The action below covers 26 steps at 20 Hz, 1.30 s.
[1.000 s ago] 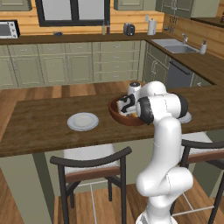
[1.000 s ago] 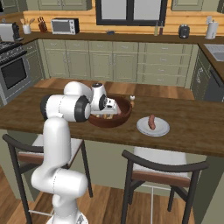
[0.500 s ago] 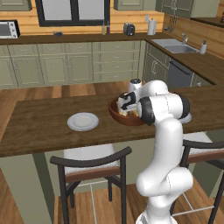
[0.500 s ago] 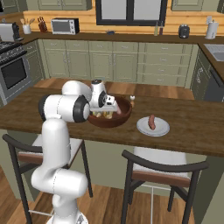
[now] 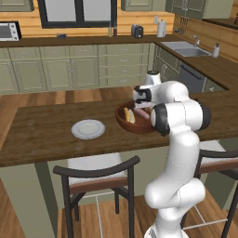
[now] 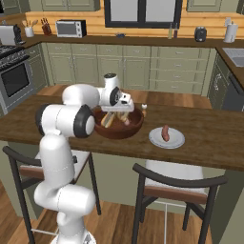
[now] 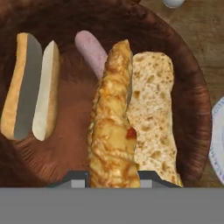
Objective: Place one bun and one sausage from the bowl on each plate.
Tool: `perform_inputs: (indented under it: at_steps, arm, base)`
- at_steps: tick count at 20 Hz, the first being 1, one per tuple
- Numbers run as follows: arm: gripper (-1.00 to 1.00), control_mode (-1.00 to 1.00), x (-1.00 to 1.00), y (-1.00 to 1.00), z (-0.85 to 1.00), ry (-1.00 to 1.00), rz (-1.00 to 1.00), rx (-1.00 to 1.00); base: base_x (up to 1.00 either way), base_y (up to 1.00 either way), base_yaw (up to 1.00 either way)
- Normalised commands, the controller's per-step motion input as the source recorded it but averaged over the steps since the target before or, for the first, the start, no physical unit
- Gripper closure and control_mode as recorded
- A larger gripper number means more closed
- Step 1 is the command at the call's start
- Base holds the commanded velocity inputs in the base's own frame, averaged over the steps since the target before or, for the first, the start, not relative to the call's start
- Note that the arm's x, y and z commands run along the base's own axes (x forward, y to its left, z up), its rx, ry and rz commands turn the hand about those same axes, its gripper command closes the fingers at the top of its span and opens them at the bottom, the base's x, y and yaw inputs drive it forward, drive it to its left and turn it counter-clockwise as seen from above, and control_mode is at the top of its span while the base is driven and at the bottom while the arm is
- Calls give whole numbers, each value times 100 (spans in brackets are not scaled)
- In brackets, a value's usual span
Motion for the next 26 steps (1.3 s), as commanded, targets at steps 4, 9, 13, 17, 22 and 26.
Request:
perform_inputs:
  at_steps: [4,9,13,17,22,26]
  arm:
    - [100,-100,0,-100,12,0,-10,5]
    - [100,-100,-3,-100,6,0,-11,7]
    - [100,-100,-41,-96,-8,0,-11,7]
    - [100,-100,-61,-34,-48,-1,-5,3]
    - [100,-100,-4,-22,-48,0,1,4]
    - [100,-100,36,-24,-22,0,10,4]
  base:
    - [0,0,0]
    - [0,0,0]
    - [0,0,0]
    - [0,0,0]
    - [0,0,0]
    - [0,0,0]
